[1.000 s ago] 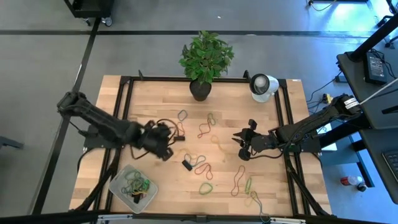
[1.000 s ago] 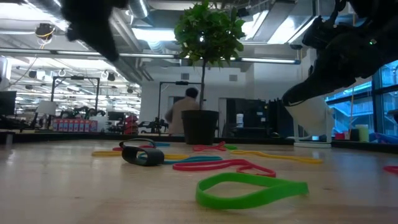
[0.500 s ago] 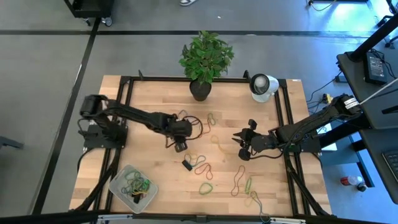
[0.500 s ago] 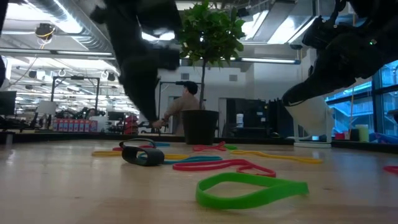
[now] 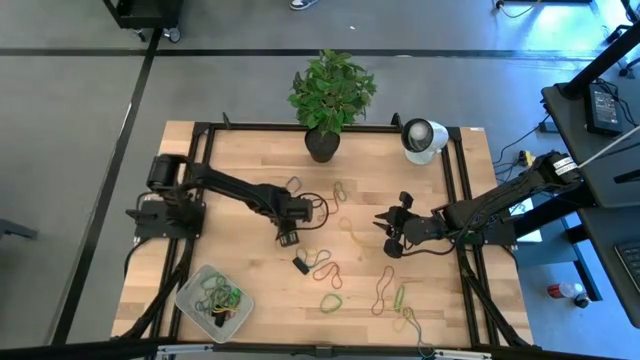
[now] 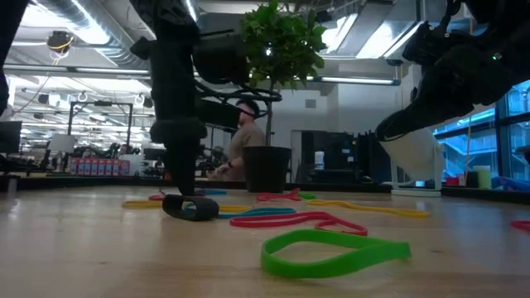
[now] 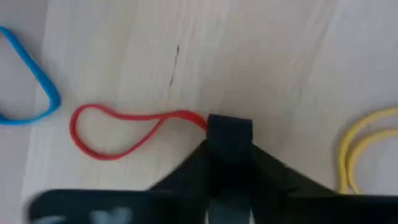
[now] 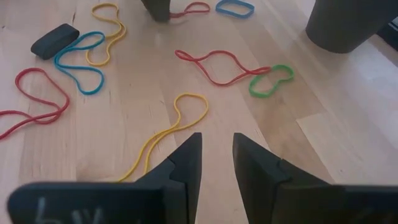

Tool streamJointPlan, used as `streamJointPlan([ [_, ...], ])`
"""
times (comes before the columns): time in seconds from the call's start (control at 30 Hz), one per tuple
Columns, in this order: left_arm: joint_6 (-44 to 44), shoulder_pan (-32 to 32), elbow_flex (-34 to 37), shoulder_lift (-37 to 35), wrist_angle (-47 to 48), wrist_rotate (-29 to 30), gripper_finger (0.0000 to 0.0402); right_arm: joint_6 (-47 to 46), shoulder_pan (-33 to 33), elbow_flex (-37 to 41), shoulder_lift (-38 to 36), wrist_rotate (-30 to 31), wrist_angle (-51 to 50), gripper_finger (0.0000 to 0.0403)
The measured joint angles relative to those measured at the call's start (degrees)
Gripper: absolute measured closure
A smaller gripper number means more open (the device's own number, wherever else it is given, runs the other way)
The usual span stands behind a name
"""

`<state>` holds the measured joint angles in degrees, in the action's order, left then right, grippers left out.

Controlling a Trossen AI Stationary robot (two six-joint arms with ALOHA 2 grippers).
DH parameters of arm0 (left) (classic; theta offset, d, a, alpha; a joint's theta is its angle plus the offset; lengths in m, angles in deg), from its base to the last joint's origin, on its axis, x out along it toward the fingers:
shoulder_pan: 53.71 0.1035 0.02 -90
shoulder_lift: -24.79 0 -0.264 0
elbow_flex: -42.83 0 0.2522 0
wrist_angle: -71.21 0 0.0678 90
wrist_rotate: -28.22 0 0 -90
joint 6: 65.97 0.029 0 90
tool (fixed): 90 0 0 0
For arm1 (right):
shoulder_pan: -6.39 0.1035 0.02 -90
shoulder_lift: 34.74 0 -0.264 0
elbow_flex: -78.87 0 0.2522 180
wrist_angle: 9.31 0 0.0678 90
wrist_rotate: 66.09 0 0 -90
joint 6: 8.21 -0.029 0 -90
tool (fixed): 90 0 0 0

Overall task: Pick and place rubber bands into bin
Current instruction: Put the top black rubber band into the gray bin

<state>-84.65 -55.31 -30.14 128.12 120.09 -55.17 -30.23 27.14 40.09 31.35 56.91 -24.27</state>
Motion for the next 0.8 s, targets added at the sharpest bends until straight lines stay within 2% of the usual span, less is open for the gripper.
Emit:
streamJointPlan([
  [0.07,-0.07,-0.48,-0.27,-1.68,2.57,-0.93,0.0382,0.01,0.0,0.0,0.0,0.0,0.01,0.0309],
  [0.1,-0.06,-1.0,-0.51,-2.6,4.09,-0.95,0.0389,0.0,0.0,0.0,0.0,0.0,0.05,0.0309],
  [0.3,-5.1,-3.39,-3.59,-9.61,10.94,0.05,0.0399,0.0,0.0,0.0,0.0,0.0,0.01,0.0309],
  [0.43,-12.48,-7.17,-3.87,-16.18,14.31,-0.49,0.04,0.0,0.0,0.0,0.03,0.0,-0.21,0.0309],
  [0.57,-24.47,-13.22,-3.87,-21.75,21.19,-0.21,0.04,-0.04,0.0,0.02,0.04,0.0,-0.54,0.0309],
  [0.8,-53.44,-28.41,-3.87,-27.78,29.5,-0.83,0.0399,0.0,0.0,0.0,0.04,0.0,-0.49,0.0309],
])
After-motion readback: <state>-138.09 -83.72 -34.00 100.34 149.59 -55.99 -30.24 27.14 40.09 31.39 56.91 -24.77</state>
